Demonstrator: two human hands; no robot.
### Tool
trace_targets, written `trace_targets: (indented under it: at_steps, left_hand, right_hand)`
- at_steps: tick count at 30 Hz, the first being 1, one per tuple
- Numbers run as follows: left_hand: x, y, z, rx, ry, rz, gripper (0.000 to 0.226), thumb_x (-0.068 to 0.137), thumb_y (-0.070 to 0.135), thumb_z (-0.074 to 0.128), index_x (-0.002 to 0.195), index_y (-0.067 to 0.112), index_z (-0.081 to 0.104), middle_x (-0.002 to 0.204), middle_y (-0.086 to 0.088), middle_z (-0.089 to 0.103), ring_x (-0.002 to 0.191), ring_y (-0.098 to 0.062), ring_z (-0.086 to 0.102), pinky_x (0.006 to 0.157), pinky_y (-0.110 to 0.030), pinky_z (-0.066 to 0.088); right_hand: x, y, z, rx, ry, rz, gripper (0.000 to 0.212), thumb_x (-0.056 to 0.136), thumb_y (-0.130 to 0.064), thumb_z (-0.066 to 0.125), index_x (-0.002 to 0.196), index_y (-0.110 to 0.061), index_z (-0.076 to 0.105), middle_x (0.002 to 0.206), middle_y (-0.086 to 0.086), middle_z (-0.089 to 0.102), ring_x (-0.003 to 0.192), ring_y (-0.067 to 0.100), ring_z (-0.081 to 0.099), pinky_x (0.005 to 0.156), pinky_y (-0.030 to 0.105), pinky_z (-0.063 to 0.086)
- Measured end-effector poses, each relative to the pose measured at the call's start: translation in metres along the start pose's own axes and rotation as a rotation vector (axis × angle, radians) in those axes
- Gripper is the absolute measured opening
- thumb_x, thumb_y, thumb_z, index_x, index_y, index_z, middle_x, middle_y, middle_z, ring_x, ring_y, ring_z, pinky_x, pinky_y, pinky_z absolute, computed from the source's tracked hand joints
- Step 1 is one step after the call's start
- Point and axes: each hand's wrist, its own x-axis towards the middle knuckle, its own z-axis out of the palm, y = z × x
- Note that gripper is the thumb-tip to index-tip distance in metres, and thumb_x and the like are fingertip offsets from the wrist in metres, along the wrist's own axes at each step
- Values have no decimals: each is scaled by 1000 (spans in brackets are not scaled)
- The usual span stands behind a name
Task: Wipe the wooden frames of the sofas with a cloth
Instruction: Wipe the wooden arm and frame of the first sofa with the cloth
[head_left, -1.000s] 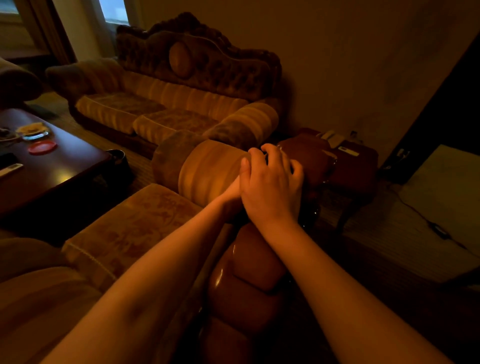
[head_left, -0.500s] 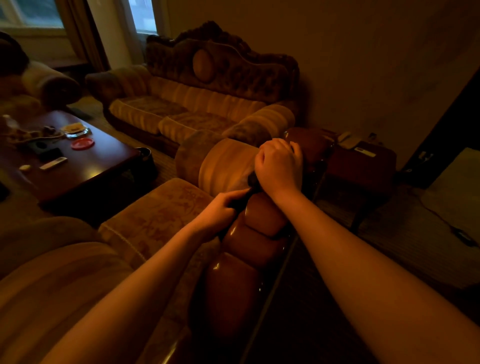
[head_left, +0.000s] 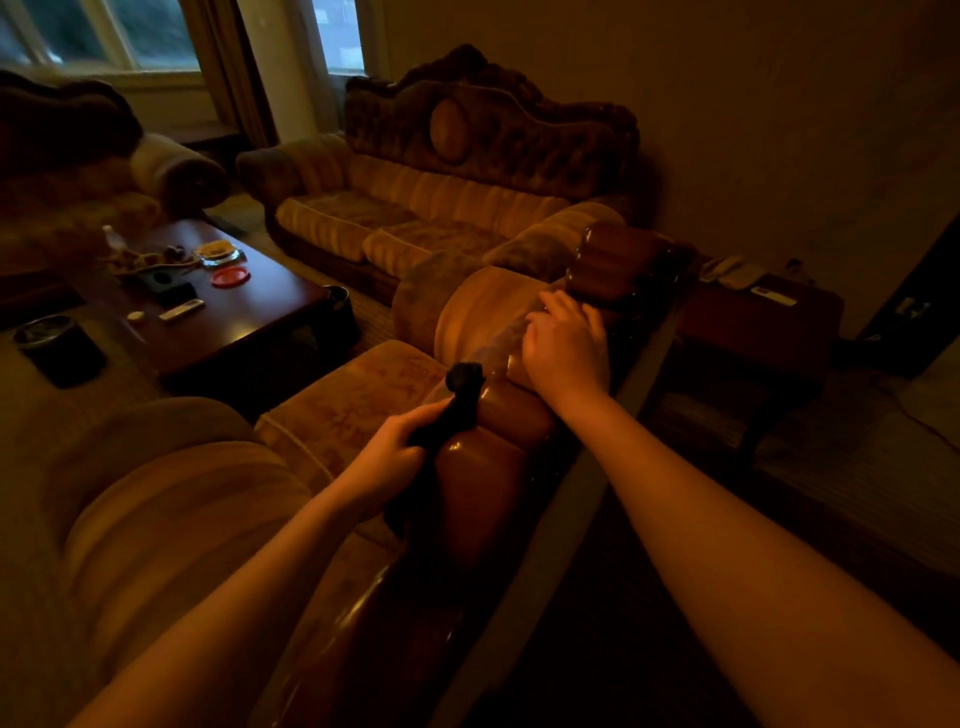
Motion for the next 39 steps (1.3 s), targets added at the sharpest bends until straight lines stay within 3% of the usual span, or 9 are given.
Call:
trace_targets:
  at_steps: [5,9,15,19,22,26,33,36,39]
  left_hand:
    - [-11,-19,-1,-76,-46,-117,71,88,-16,37,119,46,50,127,8,55,103,-5,60,88,-31,54]
    - [43,-1,-1,-156,-22,-298,22,95,28,54,115,26,64,117,-9,66,103,-23,64,97,-44,49]
    - [126,23,-1,37,-279,-541,44,92,38,57,123,7,58,125,-14,60,112,-32,59,99,-45,47]
    - [147,33,-10,70,-342,-367,39,100,15,44,136,0,45,137,-21,49,126,-34,47,104,-37,40]
    - [165,57,-2,-321,-299,-178,39,98,-3,35,136,-2,43,133,-19,51,125,-32,49,88,-31,46]
    - [185,60,32,-546,-60,-116,45,100,17,43,144,7,34,139,-12,46,126,-25,47,86,-23,45]
    - [161,18,39,-290,-297,30,36,101,31,40,133,15,50,127,-9,58,116,-20,55,88,-24,47]
    - [140,8,28,-227,-336,26,41,101,32,40,140,18,43,135,-7,52,122,-21,52,100,-35,44]
    - [105,1,15,-310,-328,-11,49,101,34,40,146,18,33,143,-3,45,126,-18,48,95,-28,42]
  right_hand:
    - [-12,-9,2,79,56,70,37,100,-23,33,126,-14,57,151,1,34,143,12,20,115,34,8]
    - [-10,-15,10,104,149,159,36,100,-25,35,123,-16,60,147,-1,40,140,11,26,114,33,9]
    - [-6,-16,13,46,170,225,35,101,-27,36,127,-19,58,145,-4,43,138,9,30,113,32,12]
    - [-9,-19,10,-13,129,233,38,101,-28,33,132,-18,53,148,-5,39,140,9,26,114,31,10]
    - [-10,-20,10,-32,123,247,37,102,-28,33,132,-19,53,148,-6,38,140,8,25,114,30,9]
    - [-9,-19,11,-28,196,257,34,100,-23,38,126,-17,59,144,-3,45,137,10,33,111,30,16]
    - [-9,-20,10,-56,187,269,34,100,-23,37,126,-16,59,143,-2,45,137,11,33,111,29,16]
    - [-10,-23,8,-66,152,271,35,100,-23,36,127,-16,57,145,-2,43,138,12,31,112,29,15]
    - [-17,-29,8,9,141,294,33,99,-18,38,118,-8,63,146,5,41,140,18,29,113,33,18]
